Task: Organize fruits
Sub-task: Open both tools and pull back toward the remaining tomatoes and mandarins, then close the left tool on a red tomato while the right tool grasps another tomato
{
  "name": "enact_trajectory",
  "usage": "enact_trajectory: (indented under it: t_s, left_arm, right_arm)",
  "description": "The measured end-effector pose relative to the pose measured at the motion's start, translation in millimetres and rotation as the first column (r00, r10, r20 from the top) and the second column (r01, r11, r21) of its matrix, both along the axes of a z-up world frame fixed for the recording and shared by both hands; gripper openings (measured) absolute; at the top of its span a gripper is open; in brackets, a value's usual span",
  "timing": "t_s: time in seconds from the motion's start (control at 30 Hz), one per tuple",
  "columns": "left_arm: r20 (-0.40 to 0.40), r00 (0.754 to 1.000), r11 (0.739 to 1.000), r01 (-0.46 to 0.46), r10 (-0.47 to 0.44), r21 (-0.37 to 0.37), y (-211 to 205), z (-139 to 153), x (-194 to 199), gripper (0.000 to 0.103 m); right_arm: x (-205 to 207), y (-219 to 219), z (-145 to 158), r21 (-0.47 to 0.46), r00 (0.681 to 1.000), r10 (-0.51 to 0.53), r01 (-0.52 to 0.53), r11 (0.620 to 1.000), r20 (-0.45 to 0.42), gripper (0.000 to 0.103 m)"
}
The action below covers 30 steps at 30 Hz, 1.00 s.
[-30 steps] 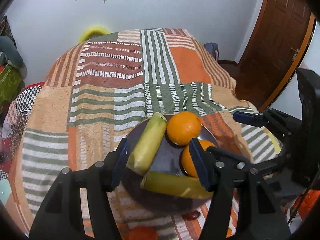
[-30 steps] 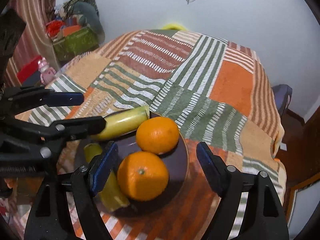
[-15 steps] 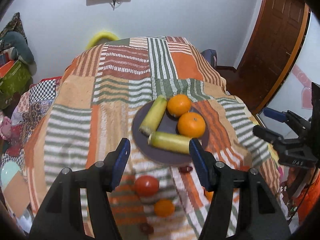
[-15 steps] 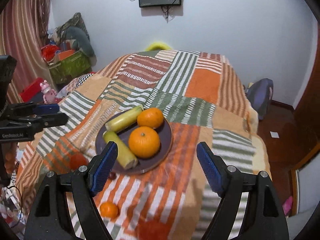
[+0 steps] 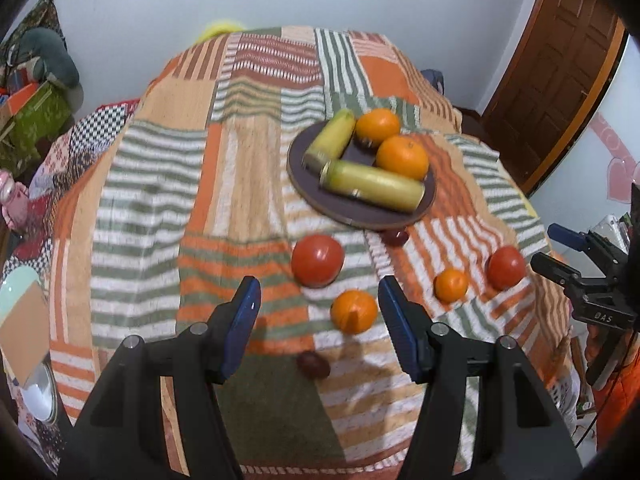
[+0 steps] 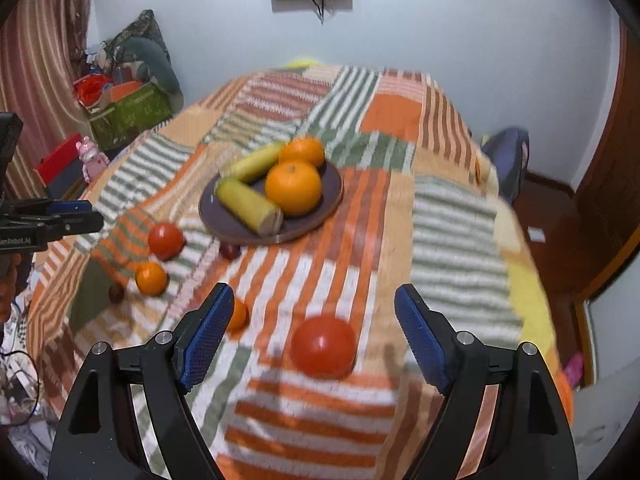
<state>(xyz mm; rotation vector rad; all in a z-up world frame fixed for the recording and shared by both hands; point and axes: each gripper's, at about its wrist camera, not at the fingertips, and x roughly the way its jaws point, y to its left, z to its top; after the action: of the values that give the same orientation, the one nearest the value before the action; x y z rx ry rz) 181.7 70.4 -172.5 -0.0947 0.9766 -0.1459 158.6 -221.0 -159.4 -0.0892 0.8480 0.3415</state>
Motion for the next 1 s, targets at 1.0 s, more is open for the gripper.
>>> enact_trajectory:
  t_s: [1.0]
  left_arm:
    - [-0.119, 0.993, 1.0, 0.028, -0.026, 0.01, -14, -68, 75, 0.046]
  right_arm:
    - [16, -14, -41, 0.073, 0.99, 0.009, 0.001, 0.997, -0.141, 0.044]
